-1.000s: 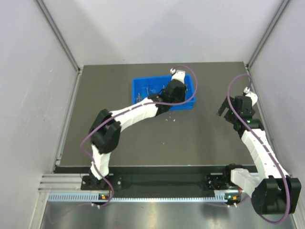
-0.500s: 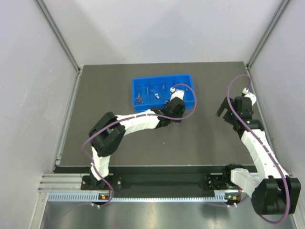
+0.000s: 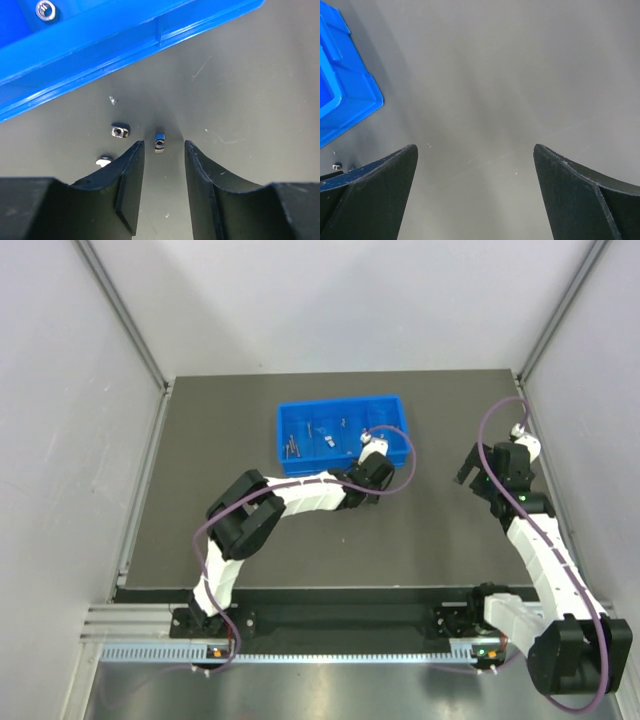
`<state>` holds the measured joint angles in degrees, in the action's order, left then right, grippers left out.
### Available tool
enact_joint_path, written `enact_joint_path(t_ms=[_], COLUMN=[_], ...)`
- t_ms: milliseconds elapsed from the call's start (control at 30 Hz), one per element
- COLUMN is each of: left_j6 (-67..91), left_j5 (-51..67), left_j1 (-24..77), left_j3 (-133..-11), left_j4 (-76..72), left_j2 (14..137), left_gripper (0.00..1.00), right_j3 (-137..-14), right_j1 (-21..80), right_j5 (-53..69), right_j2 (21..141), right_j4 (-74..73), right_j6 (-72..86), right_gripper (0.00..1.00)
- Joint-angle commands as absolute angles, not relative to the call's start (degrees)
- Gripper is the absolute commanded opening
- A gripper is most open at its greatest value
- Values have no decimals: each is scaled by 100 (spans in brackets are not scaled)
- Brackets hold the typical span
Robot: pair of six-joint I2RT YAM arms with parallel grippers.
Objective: Sort the screws and nuts into containers
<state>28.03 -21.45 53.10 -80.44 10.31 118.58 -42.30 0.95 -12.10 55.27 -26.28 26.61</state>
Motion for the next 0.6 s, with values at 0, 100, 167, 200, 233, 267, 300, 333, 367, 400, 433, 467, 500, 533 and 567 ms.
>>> enact_joint_path(t_ms=[0,100,167,200,233,267,300,333,367,400,433,467,500,533,567], left_j6=[2874,2865,2856,2848,2839,2830,2821,2804,2804,2795,2795,2778,2751,2725,2707], left_j5=[-2276,-2241,-2241,-2259,-2267,-2285,-2285,-2294,-2294,-2294,-2277,-2224,-2206,-2163,-2136], left_j1=[5335,5335,5335,5335,5335,5335,5335,5335,5335,5335,5335,5335,5335,5335,5335], left_j3=[-8200,-8226,-8235,-8235,-8244,-8244,-8244,-8253,-8262,-8279,-8279,-8279,-8279,-8288,-8297], left_j4=[967,949,949,949,949,958,967,975,1010,1037,1072,1081,1081,1090,1107], left_j2=[11935,12032,12076,12094,12102,12120,12120,12129,12138,12138,12129,12112,12111,12085,12041], left_gripper=[42,40,38,37,36,34,32,27,22,19,17,9,6,4,1], right_j3=[-4192,-4175,-4175,-4166,-4166,-4166,-4166,-4175,-4184,-4192,-4201,-4201,-4210,-4210,-4210], right_j1=[44,44,44,44,44,44,44,44,44,53,44,44,53,44,44], right_j5=[-1310,-1318,-1327,-1353,-1362,-1371,-1371,-1362,-1362,-1362,-1371,-1362,-1362,-1354,-1362], right_j2=[5493,5493,5484,5467,5458,5449,5449,5449,5449,5458,5458,5458,5449,5449,5432], right_j4=[-2558,-2558,-2575,-2575,-2575,-2575,-2575,-2584,-2593,-2601,-2593,-2610,-2619,-2610,-2619], right_j6=[2646,2654,2646,2654,2654,2663,2654,2663,2654,2672,2672,2672,2663,2672,2681], right_gripper=[100,100,100,100,100,100,100,100,100,100,100,100,100,100,100])
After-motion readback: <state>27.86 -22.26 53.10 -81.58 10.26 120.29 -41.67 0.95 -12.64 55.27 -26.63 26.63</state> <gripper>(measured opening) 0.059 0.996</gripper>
